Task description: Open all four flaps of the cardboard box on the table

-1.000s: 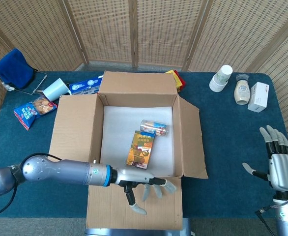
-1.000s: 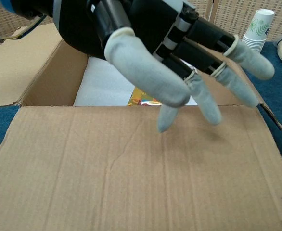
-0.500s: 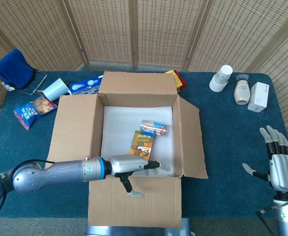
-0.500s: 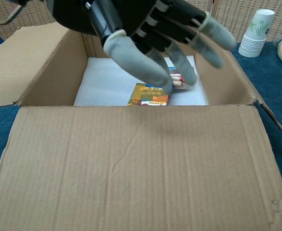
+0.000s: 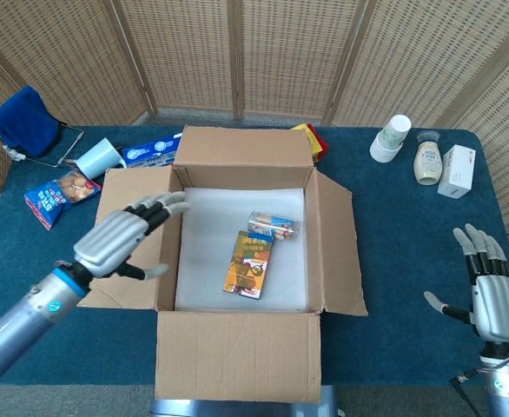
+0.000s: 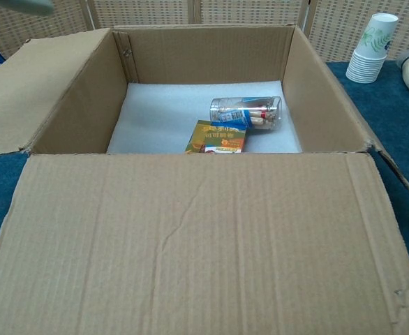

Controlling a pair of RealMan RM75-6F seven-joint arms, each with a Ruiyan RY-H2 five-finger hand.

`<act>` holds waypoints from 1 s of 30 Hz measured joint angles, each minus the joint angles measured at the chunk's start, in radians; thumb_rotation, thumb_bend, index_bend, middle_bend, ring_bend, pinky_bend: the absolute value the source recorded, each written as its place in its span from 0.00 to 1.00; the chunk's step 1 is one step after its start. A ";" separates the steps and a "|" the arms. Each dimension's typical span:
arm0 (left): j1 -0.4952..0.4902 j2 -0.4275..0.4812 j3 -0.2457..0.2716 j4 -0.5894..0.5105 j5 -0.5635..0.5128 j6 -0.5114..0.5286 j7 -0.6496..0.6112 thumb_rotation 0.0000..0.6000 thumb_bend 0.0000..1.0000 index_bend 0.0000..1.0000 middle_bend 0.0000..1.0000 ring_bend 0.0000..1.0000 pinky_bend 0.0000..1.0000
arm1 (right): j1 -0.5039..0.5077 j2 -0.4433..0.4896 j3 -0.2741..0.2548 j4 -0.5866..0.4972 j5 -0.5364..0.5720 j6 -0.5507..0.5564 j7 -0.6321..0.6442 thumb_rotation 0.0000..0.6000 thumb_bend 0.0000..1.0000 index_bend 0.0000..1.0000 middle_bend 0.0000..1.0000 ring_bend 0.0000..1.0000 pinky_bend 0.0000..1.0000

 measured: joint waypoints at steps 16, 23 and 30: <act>0.441 0.140 0.365 0.275 0.551 0.747 -0.291 1.00 0.05 0.11 0.00 0.00 0.07 | -0.008 0.014 -0.018 -0.048 -0.015 0.000 -0.071 1.00 0.00 0.00 0.00 0.00 0.00; 0.516 0.035 0.530 0.512 0.564 0.947 -0.366 1.00 0.05 0.11 0.00 0.00 0.05 | -0.019 0.046 -0.031 -0.117 0.012 -0.019 -0.121 1.00 0.00 0.00 0.00 0.00 0.00; 0.534 -0.093 0.566 0.576 0.518 1.069 -0.298 1.00 0.05 0.10 0.00 0.00 0.02 | -0.030 0.091 -0.043 -0.206 0.082 -0.057 -0.214 1.00 0.00 0.00 0.00 0.00 0.00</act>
